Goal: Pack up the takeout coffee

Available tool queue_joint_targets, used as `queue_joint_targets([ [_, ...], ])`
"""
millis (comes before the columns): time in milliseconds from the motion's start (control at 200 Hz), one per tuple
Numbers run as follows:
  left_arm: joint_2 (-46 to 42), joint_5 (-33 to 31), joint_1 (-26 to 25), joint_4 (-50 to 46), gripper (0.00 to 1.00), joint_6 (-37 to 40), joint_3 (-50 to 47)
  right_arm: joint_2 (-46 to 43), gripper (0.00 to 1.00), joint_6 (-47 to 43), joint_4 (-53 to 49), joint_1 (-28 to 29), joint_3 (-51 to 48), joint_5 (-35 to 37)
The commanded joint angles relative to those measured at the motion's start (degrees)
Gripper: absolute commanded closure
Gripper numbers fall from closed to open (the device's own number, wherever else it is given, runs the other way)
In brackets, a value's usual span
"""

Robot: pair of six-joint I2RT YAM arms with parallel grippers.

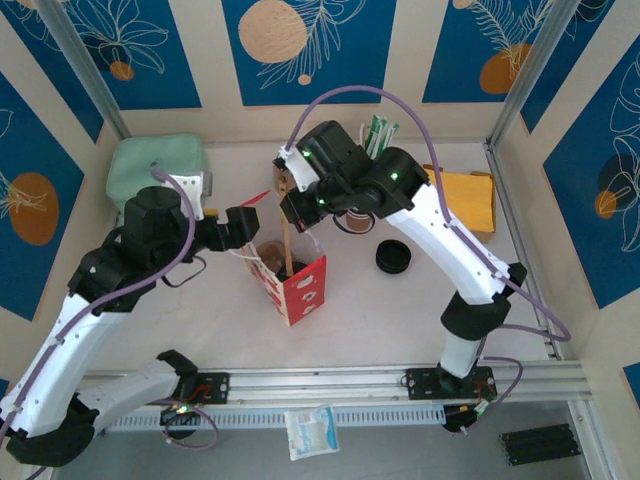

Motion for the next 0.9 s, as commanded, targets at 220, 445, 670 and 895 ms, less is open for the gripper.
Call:
queue_joint_targets([
  [220,-1.98,0.52,-0.2,-0.07,0.01,-1.18,-1.65,5.48,1.0,-2.89,-5.62,1.89,3.96,-1.66],
  [445,-2.23,-0.78,-0.22,0.1,0.0,-0.96,-1.64,8.51,1.0,-3.52,-5.67,1.87,3.82,-2.52],
  [670,-2.15,-1.46,-0.11,1.06,0.0,-1.27,-1.91,11.99,1.0,-3.54,-5.61,2.03,4.71,-3.77],
  [895,-1.66,-1.36,0.03,1.77,0.0,-1.27,-1.39,14.76,1.0,-3.51,-4.55,2.2,4.62,-4.66],
])
